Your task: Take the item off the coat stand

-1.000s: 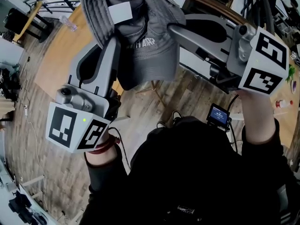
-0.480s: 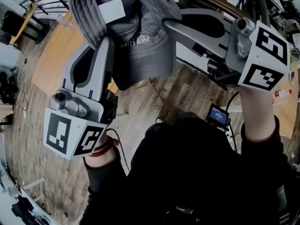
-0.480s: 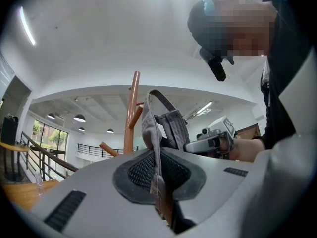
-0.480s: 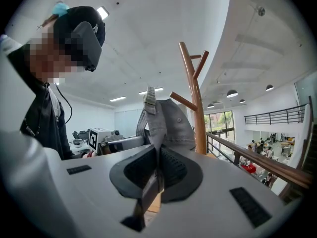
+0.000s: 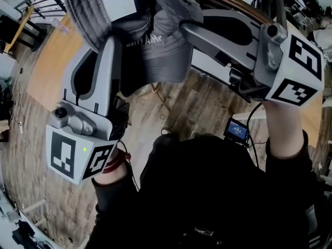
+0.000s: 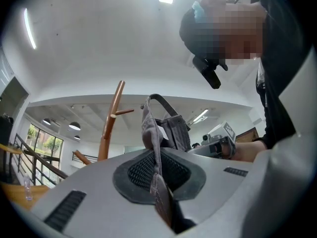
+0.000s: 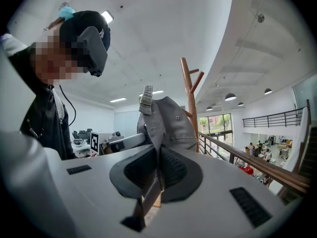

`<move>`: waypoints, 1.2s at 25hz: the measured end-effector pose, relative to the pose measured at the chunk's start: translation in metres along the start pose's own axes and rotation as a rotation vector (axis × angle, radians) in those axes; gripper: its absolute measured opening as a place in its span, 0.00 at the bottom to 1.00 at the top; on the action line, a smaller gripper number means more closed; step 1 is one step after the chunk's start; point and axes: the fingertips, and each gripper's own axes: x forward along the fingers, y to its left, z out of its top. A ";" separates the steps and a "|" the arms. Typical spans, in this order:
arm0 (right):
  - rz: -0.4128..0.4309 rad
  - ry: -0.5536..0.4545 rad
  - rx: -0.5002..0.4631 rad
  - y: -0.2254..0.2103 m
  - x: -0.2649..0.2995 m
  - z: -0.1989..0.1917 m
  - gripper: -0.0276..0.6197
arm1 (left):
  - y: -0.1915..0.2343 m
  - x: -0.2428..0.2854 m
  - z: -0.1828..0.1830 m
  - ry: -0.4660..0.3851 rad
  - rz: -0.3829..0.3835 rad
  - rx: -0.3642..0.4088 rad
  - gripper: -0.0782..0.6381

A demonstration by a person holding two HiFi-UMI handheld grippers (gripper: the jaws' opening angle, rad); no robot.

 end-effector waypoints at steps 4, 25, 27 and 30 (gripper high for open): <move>-0.048 -0.008 0.020 0.006 -0.061 -0.024 0.09 | -0.061 0.012 -0.018 0.015 -0.060 -0.013 0.13; -0.214 0.031 0.221 0.011 -0.297 -0.130 0.09 | -0.295 0.074 -0.119 0.308 -0.216 -0.110 0.13; -0.209 0.042 0.230 0.007 -0.293 -0.138 0.09 | -0.293 0.075 -0.126 0.324 -0.208 -0.130 0.13; -0.204 0.066 0.240 0.006 -0.285 -0.149 0.09 | -0.290 0.074 -0.137 0.349 -0.198 -0.151 0.14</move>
